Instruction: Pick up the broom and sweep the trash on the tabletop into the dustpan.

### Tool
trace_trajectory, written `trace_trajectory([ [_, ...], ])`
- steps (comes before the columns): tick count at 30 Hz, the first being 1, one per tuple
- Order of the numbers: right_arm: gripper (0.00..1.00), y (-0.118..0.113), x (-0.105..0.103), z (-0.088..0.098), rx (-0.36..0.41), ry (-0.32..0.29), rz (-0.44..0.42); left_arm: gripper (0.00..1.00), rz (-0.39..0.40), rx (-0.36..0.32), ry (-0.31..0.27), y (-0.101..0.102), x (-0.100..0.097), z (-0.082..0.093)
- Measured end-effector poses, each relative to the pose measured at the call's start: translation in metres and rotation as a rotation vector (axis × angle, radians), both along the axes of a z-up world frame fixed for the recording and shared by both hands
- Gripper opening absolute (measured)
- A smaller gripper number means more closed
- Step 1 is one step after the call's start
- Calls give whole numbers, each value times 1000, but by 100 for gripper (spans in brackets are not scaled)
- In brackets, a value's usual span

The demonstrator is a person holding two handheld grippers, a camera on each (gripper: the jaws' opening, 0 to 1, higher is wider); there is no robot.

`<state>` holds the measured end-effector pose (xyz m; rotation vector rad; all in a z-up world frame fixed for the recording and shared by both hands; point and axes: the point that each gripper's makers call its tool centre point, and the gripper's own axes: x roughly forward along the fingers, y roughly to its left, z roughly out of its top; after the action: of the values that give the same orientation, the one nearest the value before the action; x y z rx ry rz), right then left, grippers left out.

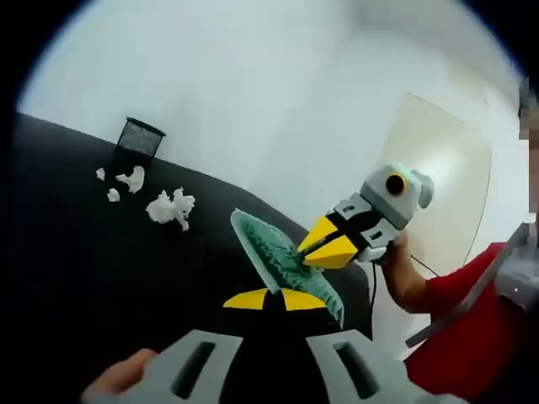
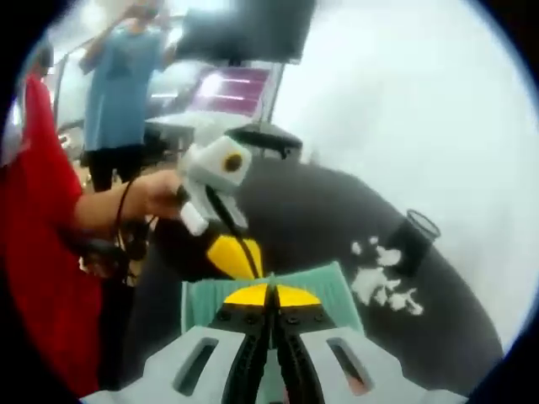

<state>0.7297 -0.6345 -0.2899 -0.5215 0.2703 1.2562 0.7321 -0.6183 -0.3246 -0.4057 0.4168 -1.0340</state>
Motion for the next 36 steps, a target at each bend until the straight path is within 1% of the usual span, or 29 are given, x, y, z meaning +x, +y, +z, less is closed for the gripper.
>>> trace_trajectory([
  [8, 4, 2, -1, 3, 55, 28, 8, 2, 20, 79, 1, -3, 3, -12],
  [14, 4, 3, -4, 10, 117, 50, 24, 3, 16, 99, 1, -4, 4, -14],
  [18, 3, 3, -4, 10, 132, 49, 35, 3, 17, 122, -1, -5, 5, -18],
  [19, 3, 2, -4, 11, 145, 57, 40, 3, 16, 128, 0, -6, 5, -19],
  [20, 3, 7, -6, 19, 211, 68, 51, 2, 8, 161, 11, -5, 4, -24],
  [21, 3, 7, -7, 30, 280, 115, 48, 0, 4, 200, 10, -7, 4, -30],
  [22, 3, 2, 0, 32, 265, 109, 24, 0, 13, 278, -15, -7, 7, -40],
  [23, 3, 1, 1, 32, 247, 95, 27, 0, 13, 248, -45, -14, 7, -34],
  [24, 3, 1, 3, 31, 244, 85, 25, 0, 10, 250, -26, -13, 7, -35],
  [25, 3, 0, 4, 31, 242, 93, 23, 0, 13, 247, -22, -10, 7, -35],
  [26, 3, -1, 5, 29, 243, 118, 23, 0, 17, 247, -22, -10, 7, -35],
  [28, 4, -2, 5, 27, 242, 116, 21, 0, 20, 246, -25, -9, 7, -34],
  [30, 4, -1, 3, 24, 226, 112, 26, 0, 22, 257, -41, -10, 8, -35],
  [34, 4, 8, -4, 19, 194, 116, 51, 0, 73, 262, -68, 0, 17, -33],
  [36, 4, 12, -7, 14, 161, 102, 60, 1, 97, 255, -81, 5, 20, -31],
])
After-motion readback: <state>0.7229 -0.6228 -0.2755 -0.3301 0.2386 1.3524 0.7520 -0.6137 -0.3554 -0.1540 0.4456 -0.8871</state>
